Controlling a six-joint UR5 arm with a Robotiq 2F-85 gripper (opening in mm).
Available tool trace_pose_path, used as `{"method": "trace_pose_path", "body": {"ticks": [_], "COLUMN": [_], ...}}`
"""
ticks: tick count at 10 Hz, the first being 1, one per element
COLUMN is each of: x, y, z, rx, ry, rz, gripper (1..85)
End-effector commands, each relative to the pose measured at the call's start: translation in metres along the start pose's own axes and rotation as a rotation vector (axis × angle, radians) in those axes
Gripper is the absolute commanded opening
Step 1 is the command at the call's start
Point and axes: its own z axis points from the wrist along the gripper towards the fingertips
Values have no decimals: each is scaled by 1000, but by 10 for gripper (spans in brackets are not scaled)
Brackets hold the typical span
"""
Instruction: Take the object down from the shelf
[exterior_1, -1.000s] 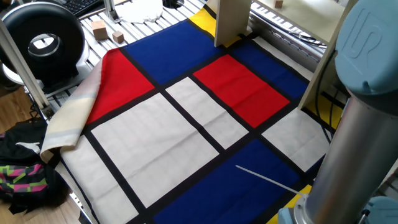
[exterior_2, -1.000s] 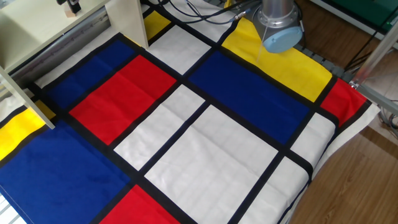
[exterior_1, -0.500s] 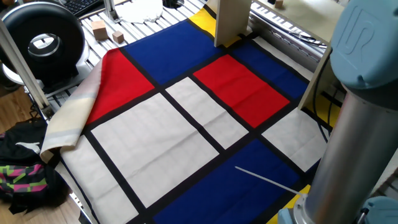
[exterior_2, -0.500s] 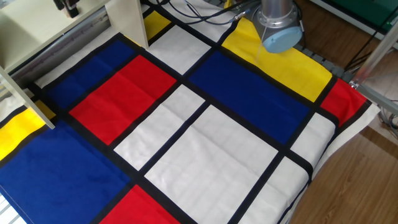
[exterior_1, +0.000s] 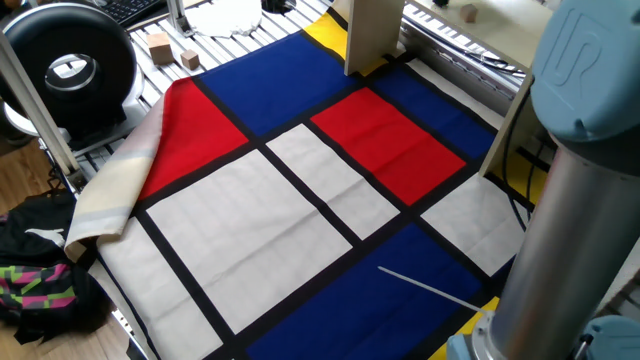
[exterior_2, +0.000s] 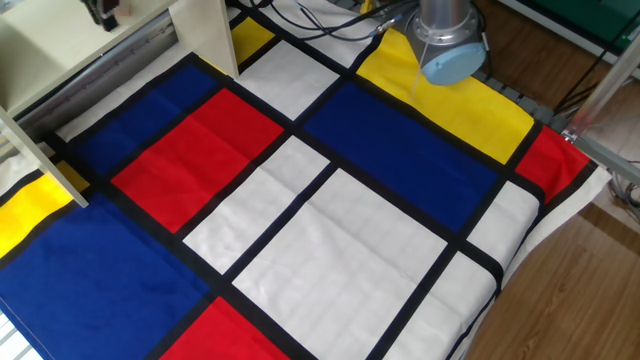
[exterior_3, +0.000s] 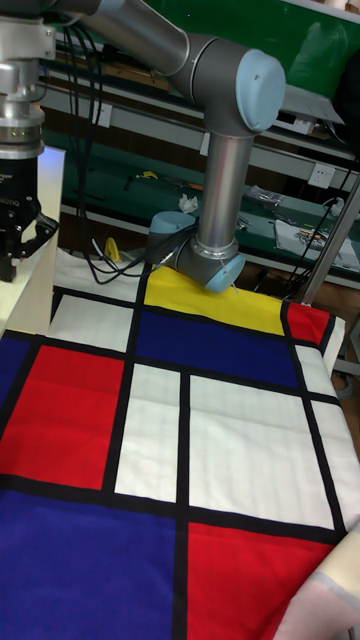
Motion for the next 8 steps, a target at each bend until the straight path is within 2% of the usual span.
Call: {"method": "trace_pose_path", "body": {"ticks": [1,3,4,5,6,7,8], "x": [-8,-7,-4,-3,-4,1,4], "y": [5,3,-6,-5,-1,-1,4], "z": [-3,-5,-7,-9,-14,-20,-23], "rx": [-2,12,41,30,18,29,15], "ry": [-27,-19,-6,-8,-20,-16,-18], "rz": [54,35,-21,-42,-30,-27,-22], "gripper": [10,27,110,203,210,240,283]}}
